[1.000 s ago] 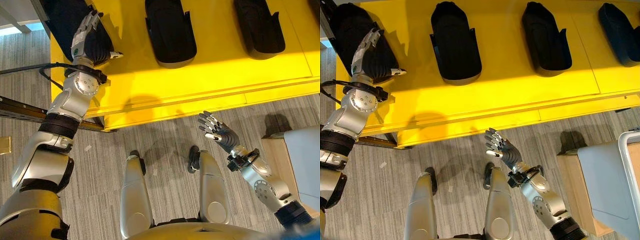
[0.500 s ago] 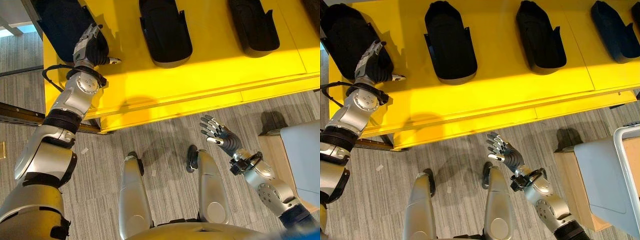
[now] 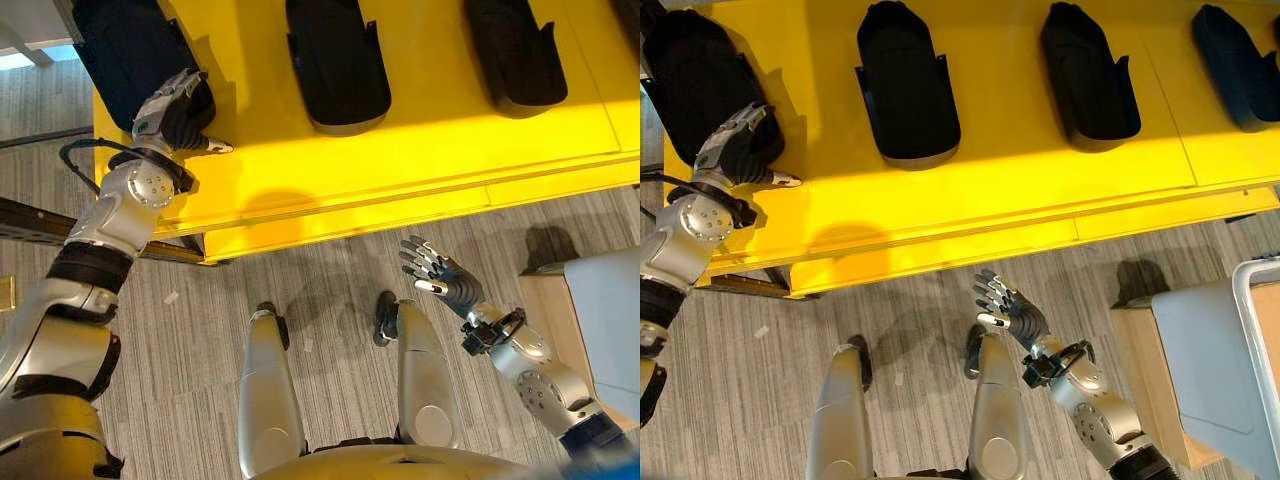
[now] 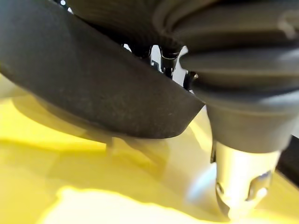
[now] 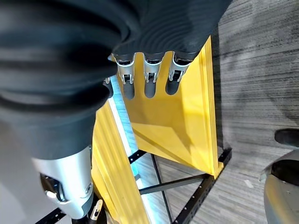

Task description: Move parts from the plastic box to the shelf.

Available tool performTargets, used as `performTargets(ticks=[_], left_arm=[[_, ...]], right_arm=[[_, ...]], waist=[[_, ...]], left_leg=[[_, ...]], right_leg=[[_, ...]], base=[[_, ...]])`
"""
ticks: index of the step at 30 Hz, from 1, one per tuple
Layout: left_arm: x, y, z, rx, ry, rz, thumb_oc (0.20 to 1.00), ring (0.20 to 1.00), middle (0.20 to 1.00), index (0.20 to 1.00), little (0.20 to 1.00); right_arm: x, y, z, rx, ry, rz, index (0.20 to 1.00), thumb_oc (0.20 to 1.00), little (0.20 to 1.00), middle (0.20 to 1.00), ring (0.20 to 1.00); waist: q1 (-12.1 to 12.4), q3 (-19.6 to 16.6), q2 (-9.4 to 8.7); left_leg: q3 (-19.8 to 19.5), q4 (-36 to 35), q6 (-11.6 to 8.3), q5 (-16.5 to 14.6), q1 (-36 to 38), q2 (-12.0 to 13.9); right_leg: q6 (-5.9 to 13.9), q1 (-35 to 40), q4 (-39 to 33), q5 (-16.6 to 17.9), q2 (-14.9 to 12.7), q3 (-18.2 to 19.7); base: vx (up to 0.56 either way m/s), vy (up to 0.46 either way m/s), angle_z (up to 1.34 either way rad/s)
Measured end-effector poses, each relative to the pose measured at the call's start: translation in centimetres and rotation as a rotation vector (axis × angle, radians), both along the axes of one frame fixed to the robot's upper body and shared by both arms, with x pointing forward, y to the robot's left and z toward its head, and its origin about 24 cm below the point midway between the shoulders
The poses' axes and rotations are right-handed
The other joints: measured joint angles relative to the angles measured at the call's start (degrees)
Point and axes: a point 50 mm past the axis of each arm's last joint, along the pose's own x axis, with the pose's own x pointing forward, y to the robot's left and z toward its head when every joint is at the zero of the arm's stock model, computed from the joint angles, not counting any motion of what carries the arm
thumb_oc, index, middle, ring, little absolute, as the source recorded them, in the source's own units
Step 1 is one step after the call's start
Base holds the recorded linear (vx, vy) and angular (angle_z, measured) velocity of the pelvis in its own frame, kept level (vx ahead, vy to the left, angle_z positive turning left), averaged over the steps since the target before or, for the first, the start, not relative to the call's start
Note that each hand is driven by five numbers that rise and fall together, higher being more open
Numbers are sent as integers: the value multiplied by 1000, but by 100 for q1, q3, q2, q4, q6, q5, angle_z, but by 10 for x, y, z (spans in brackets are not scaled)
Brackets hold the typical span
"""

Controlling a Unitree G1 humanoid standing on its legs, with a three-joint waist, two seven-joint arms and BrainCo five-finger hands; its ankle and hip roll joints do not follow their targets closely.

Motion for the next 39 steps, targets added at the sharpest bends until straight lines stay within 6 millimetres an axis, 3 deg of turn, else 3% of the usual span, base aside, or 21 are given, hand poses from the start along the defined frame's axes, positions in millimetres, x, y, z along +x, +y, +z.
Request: performTargets(ticks=[8,16,30,39], left_arm=[[-31,14,-17,-6,28,-20,1000,1000,1000,1000,1000],[-52,14,-25,-11,32,-62,1000,1000,1000,1000,1000],[-53,-2,-29,137,46,-120,1000,1000,1000,1000,1000],[-49,-24,-17,273,14,-201,1000,1000,1000,1000,1000]], right_arm=[[1,-7,2,-1,-9,-24,1000,1000,1000,1000,1000],[2,-8,3,-3,-10,-25,1000,1000,1000,1000,1000],[3,-10,13,4,-51,-32,1000,1000,1000,1000,1000],[4,-9,18,8,-72,-32,1000,1000,1000,1000,1000]], waist=[[127,76,51],[233,235,118],[272,291,81],[262,383,75]], left_leg=[[1,-55,4,3,65,-3],[-13,-54,-5,17,95,-17],[-30,-111,-29,54,201,-73],[-29,-60,-47,38,183,-72]], right_leg=[[-37,5,62,-46,-9,-1],[-57,17,128,-72,-30,-6],[-47,105,180,-147,-77,-16],[-31,95,203,-157,-86,-10]], base=[[0,0,0],[0,0,0],[-10,-1,2],[-9,0,0]])
